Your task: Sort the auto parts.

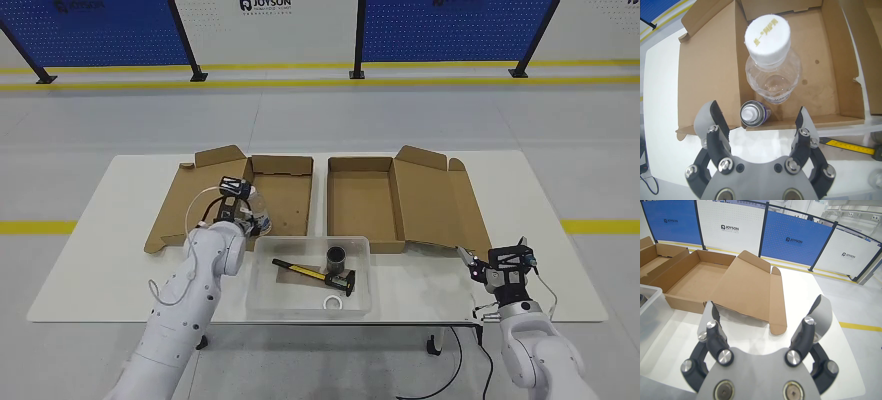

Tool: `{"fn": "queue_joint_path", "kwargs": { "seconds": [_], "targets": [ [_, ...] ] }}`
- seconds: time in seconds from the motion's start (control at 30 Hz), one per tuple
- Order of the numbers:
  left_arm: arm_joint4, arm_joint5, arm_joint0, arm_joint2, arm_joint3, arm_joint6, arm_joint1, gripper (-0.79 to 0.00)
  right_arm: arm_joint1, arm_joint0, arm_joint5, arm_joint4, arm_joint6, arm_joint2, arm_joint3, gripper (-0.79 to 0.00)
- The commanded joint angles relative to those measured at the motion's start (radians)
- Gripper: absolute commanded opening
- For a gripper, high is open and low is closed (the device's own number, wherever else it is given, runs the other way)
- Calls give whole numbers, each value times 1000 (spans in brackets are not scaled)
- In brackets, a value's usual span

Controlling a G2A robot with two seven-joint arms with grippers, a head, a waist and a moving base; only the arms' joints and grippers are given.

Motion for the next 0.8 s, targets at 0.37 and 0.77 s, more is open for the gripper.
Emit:
{"fn": "queue_joint_path", "kwargs": {
  "seconds": [0.37, 0.77],
  "targets": [
    [-30, -34, 220, -86, -440, -34, 17, 0, 0, 0, 0, 0, 0, 0, 0, 0],
    [-144, -123, 434, -195, -667, -19, 32, 0, 0, 0, 0, 0, 0, 0, 0, 0]
  ]
}}
